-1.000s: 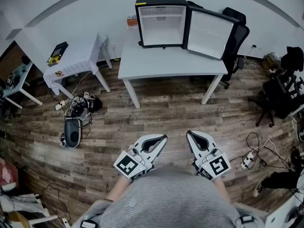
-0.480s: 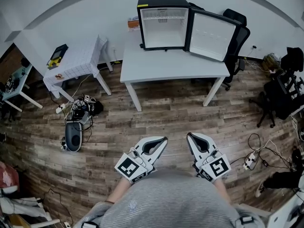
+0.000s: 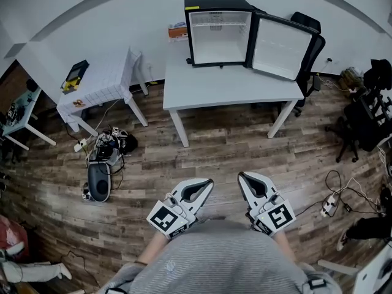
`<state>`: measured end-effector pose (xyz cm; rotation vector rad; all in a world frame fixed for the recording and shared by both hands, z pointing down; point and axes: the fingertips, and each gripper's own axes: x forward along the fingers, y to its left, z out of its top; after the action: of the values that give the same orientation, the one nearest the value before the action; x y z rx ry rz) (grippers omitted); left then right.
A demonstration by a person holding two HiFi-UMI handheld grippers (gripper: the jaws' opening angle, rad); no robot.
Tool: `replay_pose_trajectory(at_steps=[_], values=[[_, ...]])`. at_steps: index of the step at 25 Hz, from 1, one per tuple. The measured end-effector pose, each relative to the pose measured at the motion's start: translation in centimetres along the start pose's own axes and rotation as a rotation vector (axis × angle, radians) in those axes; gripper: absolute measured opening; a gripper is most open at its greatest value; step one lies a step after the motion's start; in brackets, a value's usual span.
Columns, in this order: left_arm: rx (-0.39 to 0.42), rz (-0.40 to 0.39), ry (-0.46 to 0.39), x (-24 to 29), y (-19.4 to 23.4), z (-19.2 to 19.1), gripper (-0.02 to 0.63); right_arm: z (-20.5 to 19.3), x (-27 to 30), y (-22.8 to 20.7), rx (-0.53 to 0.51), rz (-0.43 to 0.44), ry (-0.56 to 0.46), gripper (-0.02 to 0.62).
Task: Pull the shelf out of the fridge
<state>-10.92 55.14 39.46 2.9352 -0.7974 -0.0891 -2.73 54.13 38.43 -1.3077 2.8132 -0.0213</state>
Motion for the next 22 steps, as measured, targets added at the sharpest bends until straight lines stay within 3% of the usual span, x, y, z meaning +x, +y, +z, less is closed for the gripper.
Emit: replay_pose_trajectory(at_steps=[8, 13, 22], values=[[-0.016, -0.019, 0.008, -1.2, 1.9, -0.7, 0.012, -1.0, 1.4, 1.5, 0.022, -0.007, 0.021, 0.014], [-0.022, -0.037, 0.020, 0.7, 3.6, -1.3, 0.012, -1.7, 2.5, -1.7, 0.026, -0.064, 0.036, 0.014], [-0.004, -0.017, 0.002, 6.8, 9.2, -0.1, 0.011, -0.6, 7.8, -9.2, -0.012, -0.034, 0.009, 0.014]])
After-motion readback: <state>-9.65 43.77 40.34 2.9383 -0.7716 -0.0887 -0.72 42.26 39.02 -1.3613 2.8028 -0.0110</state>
